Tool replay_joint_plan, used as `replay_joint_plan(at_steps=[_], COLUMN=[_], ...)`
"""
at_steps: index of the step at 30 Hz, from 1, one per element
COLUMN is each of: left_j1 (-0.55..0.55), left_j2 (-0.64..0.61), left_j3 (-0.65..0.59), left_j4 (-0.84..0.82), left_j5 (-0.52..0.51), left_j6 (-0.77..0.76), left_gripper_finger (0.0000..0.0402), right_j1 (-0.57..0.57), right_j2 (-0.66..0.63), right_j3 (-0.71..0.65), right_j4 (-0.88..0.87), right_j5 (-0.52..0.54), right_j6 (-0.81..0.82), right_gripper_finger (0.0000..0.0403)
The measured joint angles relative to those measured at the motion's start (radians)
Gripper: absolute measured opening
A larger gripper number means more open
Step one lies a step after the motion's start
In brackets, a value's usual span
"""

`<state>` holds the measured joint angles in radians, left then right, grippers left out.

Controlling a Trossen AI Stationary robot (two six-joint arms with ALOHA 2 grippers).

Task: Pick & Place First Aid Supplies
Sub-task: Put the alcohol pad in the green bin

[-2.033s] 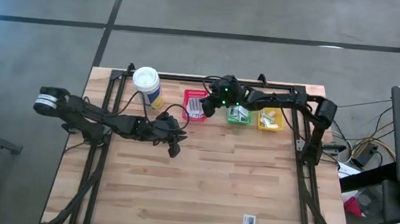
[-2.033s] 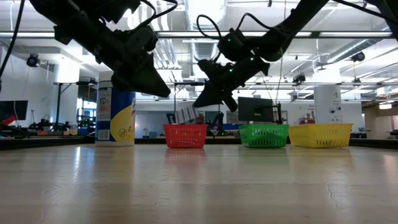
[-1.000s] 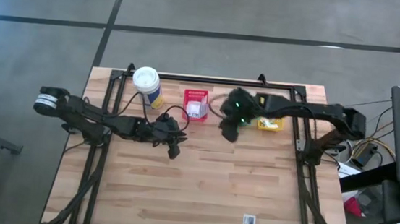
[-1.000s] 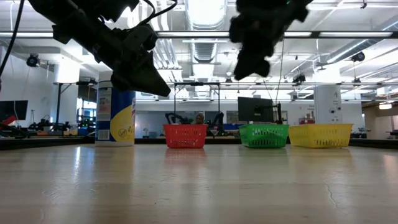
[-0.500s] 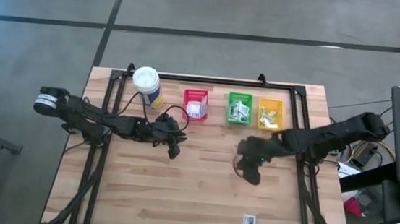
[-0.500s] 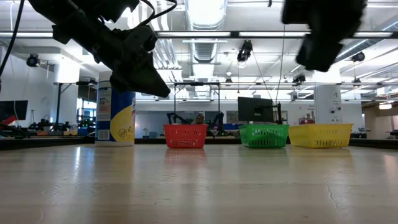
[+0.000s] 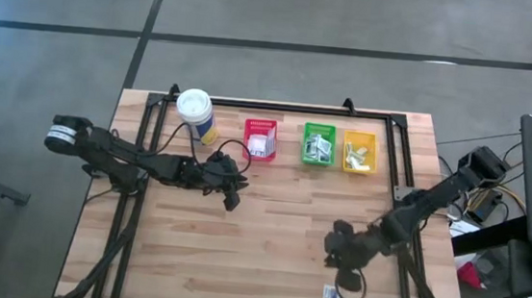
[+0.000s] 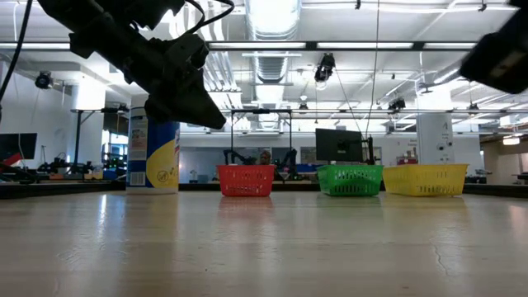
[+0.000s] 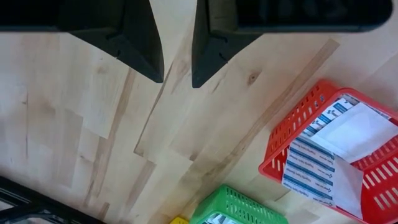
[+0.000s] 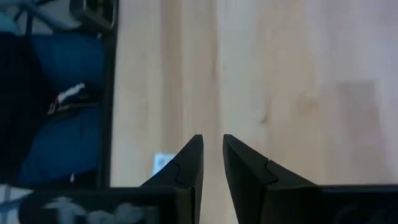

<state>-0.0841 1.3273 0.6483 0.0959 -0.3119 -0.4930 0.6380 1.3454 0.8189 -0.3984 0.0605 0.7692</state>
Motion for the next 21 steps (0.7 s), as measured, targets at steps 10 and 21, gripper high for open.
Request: replay_joint_plan(at_steps=[10, 21], left_j1=[0.000, 0.000], left_j2=[0.000, 0.000], left_j3=[-0.004, -0.014], left_j4=[0.000, 0.000], left_j5=[0.000, 0.000], left_j6=[-0.002, -0.016], left_gripper_finger=[0.0094, 0.0094], right_j1=[0.158, 0.202], right_j2=[0.143, 0.296], right_j3=[0.009, 0.009], right_j4=[0.102, 0.203], right_j5=[-0.002, -0.065], right_j6=[0.101, 0.108], right_gripper_finger=[0.0053, 0.0052])
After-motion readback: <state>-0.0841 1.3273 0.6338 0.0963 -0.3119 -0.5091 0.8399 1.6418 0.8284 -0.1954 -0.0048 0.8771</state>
